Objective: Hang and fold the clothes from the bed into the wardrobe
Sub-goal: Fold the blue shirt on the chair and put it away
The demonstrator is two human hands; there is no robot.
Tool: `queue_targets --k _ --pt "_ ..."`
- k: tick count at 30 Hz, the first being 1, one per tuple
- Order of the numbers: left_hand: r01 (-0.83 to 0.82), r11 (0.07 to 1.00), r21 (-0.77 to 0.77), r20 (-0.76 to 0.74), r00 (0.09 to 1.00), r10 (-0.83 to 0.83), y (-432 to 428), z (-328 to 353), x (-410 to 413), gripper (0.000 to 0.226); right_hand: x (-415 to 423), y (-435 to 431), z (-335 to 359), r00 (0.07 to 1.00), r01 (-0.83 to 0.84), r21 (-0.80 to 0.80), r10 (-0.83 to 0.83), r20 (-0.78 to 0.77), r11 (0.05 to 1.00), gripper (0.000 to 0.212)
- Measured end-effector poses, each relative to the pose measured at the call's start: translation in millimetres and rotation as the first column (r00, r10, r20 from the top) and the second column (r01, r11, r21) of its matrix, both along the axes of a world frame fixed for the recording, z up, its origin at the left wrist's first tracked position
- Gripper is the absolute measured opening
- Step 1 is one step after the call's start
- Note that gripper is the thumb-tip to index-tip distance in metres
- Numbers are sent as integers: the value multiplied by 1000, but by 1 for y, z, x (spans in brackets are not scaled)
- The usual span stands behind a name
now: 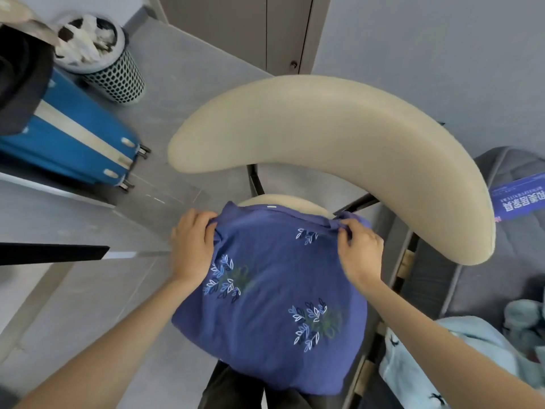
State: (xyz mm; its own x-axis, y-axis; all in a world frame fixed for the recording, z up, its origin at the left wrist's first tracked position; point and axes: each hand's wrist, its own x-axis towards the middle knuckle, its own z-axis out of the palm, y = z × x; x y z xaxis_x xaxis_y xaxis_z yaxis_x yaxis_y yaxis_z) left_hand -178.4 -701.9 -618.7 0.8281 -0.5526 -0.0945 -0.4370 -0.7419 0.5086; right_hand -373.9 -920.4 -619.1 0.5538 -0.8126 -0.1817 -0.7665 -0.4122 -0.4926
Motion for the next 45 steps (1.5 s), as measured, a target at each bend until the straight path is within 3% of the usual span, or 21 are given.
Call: queue_targets --k 3,8,13,17,20,22,25,27,31,34,38,41,45 --pt "167 980 110 -11 986 -167 27 -15 -29 18 -26 22 -13 985 -153 75 158 -63 985 11" --pt "392 864 317 -101 919 -381 71 -39 -61 31 -67 44 -43 834 -279 276 374 -405 920 4" --pt "406 770 492 -202 914 -353 91 -52 -72 25 -92 50 -55 614 -318 368 485 -623 874 20" --pt "500 610 615 -352 866 -355 85 -54 -79 19 -94 54 -56 556 -231 461 505 -660 857 23" --pt "490 594 637 -387 871 -303 76 -55 -84 13 -88 54 -55 506 -199 542 559 -657 817 25" --pt "479 636 605 -374 876 -305 65 -53 -86 10 -81 52 -52 566 -183 515 518 -642 838 20" --pt "451 757 473 -289 891 -351 42 -51 -91 8 -71 44 -50 828 -98 327 259 -498 940 16" --pt "457 814 358 -224 889 -401 24 -53 -97 22 -67 35 -52 939 13 198 56 -339 980 10" --pt "533 803 265 -210 845 -492 -17 -68 -114 50 -63 12 -70 954 230 206 -179 -240 951 34" --pt "601 732 321 -223 799 -558 -42 -87 -127 57 -64 -4 -84 960 234 223 -189 -207 946 43" --pt "692 612 383 -259 717 -648 -61 -108 -142 63 -68 -22 -97 975 104 246 -50 -217 964 34" --pt "721 566 400 -310 687 -657 -66 -120 -151 67 -78 -24 -103 976 17 150 16 -217 988 10" --pt "727 520 449 -360 680 -639 -60 -128 -154 70 -100 -24 -101 986 69 123 -49 -158 990 14"
